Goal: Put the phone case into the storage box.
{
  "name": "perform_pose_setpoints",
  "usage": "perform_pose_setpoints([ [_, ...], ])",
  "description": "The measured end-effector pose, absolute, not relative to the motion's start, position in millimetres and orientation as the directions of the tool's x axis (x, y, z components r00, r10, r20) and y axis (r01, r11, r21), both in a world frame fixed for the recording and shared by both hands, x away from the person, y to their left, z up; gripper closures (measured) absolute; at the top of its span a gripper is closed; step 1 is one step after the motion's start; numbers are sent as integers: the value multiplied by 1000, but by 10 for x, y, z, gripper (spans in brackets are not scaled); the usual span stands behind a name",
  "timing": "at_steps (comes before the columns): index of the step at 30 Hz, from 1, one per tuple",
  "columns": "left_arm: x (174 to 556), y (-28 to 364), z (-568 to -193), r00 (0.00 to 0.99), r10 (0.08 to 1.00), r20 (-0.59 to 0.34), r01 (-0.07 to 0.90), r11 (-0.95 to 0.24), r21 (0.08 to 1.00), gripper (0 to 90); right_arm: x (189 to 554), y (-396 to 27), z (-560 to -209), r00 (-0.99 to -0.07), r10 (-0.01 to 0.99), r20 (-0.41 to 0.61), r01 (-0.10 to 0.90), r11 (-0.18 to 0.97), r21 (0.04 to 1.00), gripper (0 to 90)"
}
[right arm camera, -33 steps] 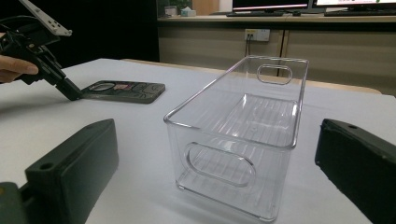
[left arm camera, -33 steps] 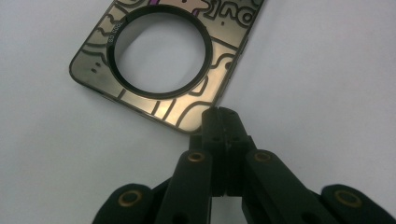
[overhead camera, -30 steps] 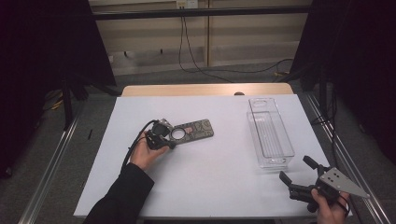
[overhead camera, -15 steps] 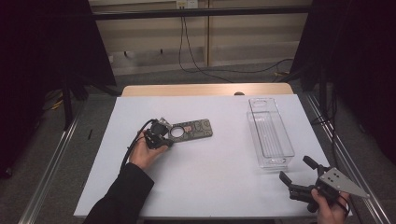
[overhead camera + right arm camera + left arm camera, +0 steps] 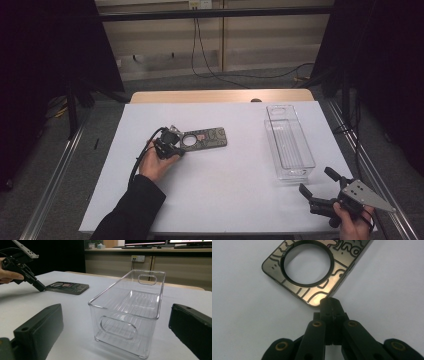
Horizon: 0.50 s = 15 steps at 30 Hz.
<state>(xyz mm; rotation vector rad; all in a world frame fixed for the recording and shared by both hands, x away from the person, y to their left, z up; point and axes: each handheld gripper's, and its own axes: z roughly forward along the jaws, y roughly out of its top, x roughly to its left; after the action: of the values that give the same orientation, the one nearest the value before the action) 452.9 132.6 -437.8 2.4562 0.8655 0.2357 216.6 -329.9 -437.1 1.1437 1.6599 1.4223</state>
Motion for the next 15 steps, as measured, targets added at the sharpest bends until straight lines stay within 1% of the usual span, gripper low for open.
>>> perform_pose_setpoints([
  [3,4521,1312,-4379,776,631,5,533,-660,530,900,2165,-3299,-4370,-399,915,56,195,25,980,0],
  [13,4540,1335,-4391,756,655,7,547,-637,544,900,2165,-3299,-4370,-399,915,58,193,22,981,0],
  [15,4556,1372,-4399,749,663,-26,562,-613,555,900,2163,-3300,-4369,-399,915,58,193,22,981,0],
])
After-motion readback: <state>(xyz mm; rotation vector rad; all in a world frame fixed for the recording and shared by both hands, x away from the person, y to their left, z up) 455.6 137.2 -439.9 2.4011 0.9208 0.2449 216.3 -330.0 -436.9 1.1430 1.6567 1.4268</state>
